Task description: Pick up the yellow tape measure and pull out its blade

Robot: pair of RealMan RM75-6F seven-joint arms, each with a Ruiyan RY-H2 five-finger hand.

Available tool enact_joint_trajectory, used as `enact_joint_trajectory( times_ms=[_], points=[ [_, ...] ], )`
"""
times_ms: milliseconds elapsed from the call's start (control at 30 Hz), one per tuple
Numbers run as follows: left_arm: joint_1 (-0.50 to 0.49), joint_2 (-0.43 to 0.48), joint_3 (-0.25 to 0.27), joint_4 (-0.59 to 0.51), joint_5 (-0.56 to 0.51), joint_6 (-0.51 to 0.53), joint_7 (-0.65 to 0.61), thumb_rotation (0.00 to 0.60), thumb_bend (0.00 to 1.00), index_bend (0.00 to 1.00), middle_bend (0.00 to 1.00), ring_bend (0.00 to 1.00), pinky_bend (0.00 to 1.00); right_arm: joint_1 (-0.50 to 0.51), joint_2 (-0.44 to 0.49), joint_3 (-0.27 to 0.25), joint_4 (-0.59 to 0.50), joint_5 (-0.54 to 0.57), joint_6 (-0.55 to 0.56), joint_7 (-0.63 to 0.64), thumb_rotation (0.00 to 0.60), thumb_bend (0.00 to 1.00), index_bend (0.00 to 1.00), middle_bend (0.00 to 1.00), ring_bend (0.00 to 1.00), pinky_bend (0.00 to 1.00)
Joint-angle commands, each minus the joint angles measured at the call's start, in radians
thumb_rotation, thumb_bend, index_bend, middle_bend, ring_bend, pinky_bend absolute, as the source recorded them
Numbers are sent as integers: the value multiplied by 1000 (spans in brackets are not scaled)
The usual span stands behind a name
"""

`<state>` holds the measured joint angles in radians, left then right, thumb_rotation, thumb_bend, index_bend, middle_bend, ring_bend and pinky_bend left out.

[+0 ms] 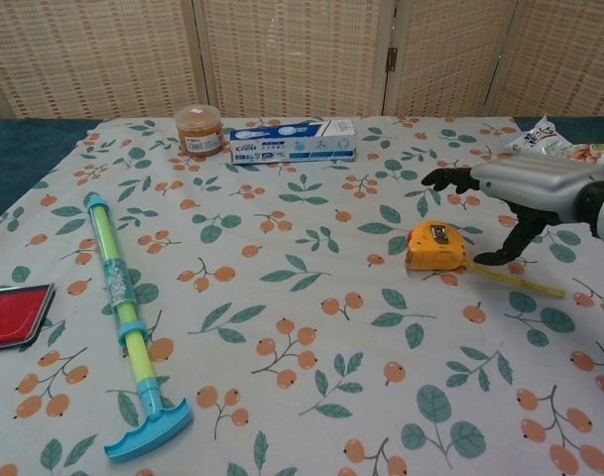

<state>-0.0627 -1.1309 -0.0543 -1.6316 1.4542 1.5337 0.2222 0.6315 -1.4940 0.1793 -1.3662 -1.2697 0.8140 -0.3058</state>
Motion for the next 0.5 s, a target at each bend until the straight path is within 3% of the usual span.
enact_joint_trajectory(
  times_ms=[33,500],
  points=[
    [1,0,0,2,-3,-2,-1,600,155,51,0,0,0,32,-42,-5,55,19,-31,-5,600,288,102,167,179,150],
    [6,-1,-5,5,-13,0,-1,600,155,51,0,0,0,86,-130,-19,198,36,-70,61,600,289,135,208,204,158]
  ],
)
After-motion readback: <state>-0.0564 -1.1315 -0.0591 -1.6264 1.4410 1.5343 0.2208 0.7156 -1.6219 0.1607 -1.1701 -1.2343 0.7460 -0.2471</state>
